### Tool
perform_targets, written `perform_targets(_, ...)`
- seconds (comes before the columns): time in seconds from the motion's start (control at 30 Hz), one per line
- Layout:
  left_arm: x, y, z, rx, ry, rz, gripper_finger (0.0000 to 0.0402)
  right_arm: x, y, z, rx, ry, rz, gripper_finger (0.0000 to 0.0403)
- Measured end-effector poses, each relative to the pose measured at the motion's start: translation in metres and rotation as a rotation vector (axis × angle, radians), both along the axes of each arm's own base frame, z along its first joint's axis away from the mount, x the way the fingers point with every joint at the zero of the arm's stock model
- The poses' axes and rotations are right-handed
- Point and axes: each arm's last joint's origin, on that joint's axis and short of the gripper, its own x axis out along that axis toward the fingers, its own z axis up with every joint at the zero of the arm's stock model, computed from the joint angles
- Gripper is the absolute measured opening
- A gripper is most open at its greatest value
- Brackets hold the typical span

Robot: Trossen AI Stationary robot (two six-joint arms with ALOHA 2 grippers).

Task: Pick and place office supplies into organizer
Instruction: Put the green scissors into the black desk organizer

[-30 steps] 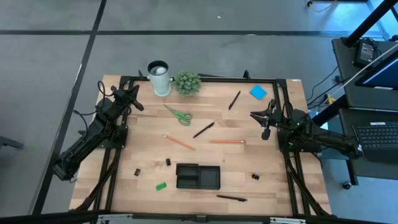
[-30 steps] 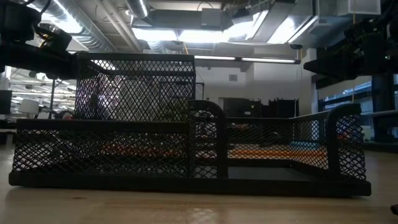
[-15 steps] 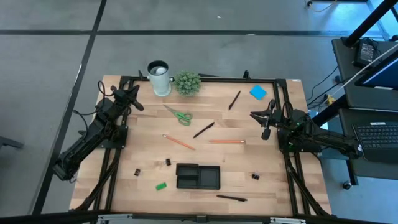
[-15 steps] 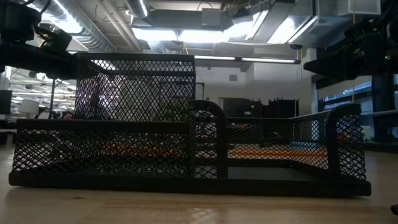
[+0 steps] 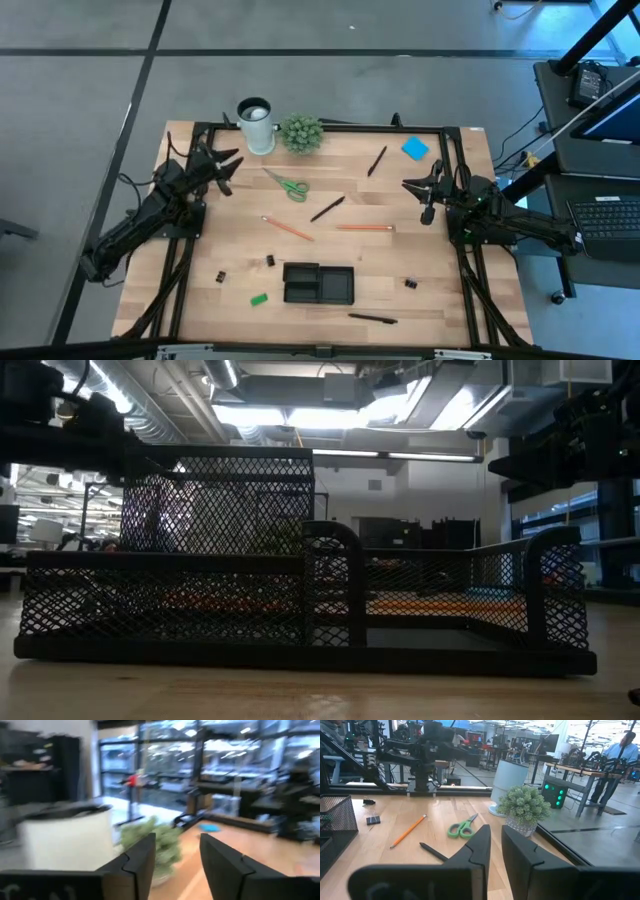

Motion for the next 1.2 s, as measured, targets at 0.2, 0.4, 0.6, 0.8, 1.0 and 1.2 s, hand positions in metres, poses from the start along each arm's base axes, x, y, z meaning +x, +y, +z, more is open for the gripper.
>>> perform_targets(0.2,0.015,-0.005,0.015,0.030,0.042,-0.103,0.0161,0.000,0.000,0.000,-0.001,-0.003,0.000,0.0051)
perform_targets(0.4,0.050,0.000,0.032,0.026,0.248,-0.168,0.0160,0.000,0.000,0.002,-0.005,-0.017,-0.008,0.0051)
perform_targets(0.6,0.098,0.018,0.046,-0.070,0.528,-0.221,0.0160,0.000,0.000,0.002,-0.002,-0.019,-0.009,0.0051)
perform_targets(0.8,0.135,0.041,0.050,-0.110,0.925,-0.156,0.0158,0.000,0.000,0.002,0.032,-0.029,-0.007,0.0051)
perform_targets(1.0,0.156,0.053,0.043,-0.087,1.186,-0.173,0.0134,0.000,0.000,0.002,0.125,-0.057,-0.003,0.0051)
perform_targets(1.2,0.164,0.058,0.021,-0.030,1.328,-0.233,0.0106,0.000,0.000,0.002,0.122,-0.055,-0.003,0.0051)
